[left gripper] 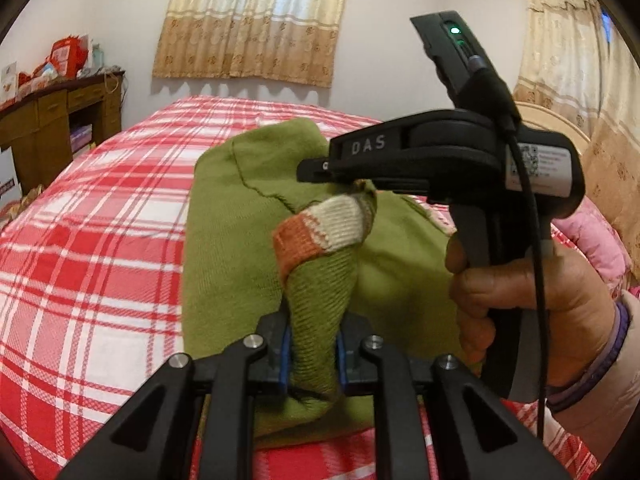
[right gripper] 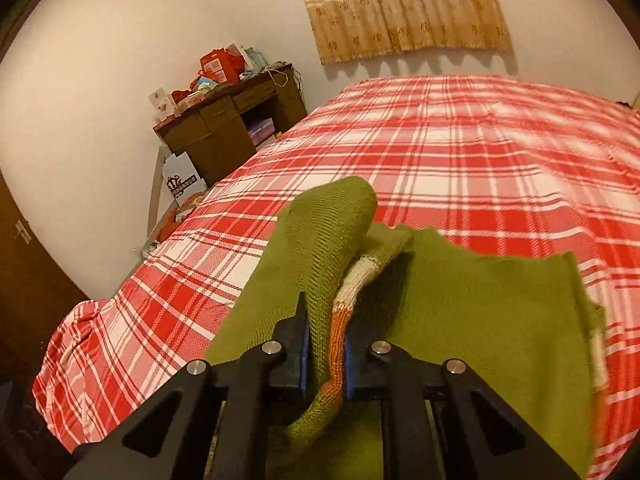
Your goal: Fold small clothes
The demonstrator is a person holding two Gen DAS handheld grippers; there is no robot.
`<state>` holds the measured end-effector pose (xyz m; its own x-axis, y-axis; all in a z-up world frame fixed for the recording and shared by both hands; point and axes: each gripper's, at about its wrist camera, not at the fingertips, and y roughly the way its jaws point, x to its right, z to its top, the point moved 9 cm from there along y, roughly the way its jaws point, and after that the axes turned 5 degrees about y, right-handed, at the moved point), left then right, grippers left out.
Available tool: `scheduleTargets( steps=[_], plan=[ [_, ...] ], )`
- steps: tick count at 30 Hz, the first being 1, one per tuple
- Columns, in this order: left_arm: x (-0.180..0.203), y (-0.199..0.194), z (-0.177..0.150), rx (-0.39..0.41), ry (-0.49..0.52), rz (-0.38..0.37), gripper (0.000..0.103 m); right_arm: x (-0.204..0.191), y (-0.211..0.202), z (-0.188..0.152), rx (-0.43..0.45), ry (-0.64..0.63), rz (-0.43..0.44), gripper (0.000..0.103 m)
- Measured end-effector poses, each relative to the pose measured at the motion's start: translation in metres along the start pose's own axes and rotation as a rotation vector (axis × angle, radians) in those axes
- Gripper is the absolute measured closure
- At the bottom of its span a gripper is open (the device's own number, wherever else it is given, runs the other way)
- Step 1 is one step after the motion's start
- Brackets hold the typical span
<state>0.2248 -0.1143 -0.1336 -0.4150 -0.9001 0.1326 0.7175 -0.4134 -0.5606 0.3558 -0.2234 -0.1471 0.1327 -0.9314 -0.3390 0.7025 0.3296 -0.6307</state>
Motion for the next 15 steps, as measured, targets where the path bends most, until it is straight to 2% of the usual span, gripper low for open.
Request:
scheduleTargets(
  steps=[7, 15],
  plan=[
    [0.042, -0.002, 0.019, 0.035, 0.075, -0.048, 0.087, 0.04, -0.03, 0.006, 0.023, 0.001, -0.064, 0.091],
    [0.08, 0.016, 0.023, 0.023, 0.13, -0.102, 0.088, 0.083, -0.053, 0.005, 0.02, -0.003, -0.132, 0.091]
  ],
)
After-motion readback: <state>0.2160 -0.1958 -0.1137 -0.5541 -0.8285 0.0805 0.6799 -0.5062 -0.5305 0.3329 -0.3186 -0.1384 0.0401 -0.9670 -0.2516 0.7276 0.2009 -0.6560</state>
